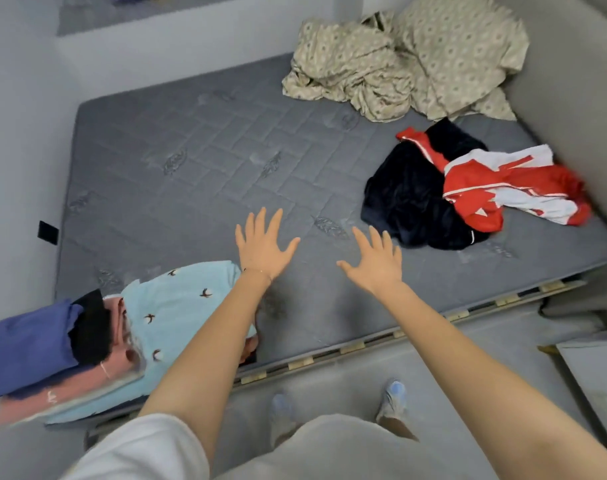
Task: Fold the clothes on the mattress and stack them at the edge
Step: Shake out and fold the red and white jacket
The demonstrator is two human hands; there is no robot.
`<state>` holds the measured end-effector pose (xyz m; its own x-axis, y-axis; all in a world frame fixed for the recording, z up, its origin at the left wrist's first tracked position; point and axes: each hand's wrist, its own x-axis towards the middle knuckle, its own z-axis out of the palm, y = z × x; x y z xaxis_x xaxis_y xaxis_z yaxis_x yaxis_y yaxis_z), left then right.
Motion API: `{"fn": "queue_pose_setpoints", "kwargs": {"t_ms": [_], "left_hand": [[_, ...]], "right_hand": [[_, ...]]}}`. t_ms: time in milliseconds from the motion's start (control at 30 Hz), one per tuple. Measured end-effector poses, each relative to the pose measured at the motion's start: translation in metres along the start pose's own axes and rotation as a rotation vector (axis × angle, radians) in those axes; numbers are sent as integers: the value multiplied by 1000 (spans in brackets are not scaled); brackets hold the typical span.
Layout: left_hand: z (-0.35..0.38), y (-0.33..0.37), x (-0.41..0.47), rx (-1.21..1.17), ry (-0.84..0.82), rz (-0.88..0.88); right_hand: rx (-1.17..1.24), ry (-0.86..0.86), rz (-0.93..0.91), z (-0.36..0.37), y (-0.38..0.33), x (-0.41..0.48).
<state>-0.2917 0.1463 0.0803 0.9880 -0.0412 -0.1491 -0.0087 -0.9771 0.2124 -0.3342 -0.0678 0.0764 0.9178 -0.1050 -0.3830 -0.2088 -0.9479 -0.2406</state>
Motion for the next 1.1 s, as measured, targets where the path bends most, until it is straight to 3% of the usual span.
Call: {"fn": "queue_pose_setpoints", "kwargs": {"t_ms": [333, 867, 1100], "left_hand": [[42, 194, 24, -110, -18, 51], [83, 351, 125, 12, -148, 283], [125, 441, 176, -13, -195, 270]], "right_hand": [[-44, 17, 73, -71, 189, 20], [38, 114, 251, -136, 335, 99], [20, 69, 264, -152, 433, 158]]}}
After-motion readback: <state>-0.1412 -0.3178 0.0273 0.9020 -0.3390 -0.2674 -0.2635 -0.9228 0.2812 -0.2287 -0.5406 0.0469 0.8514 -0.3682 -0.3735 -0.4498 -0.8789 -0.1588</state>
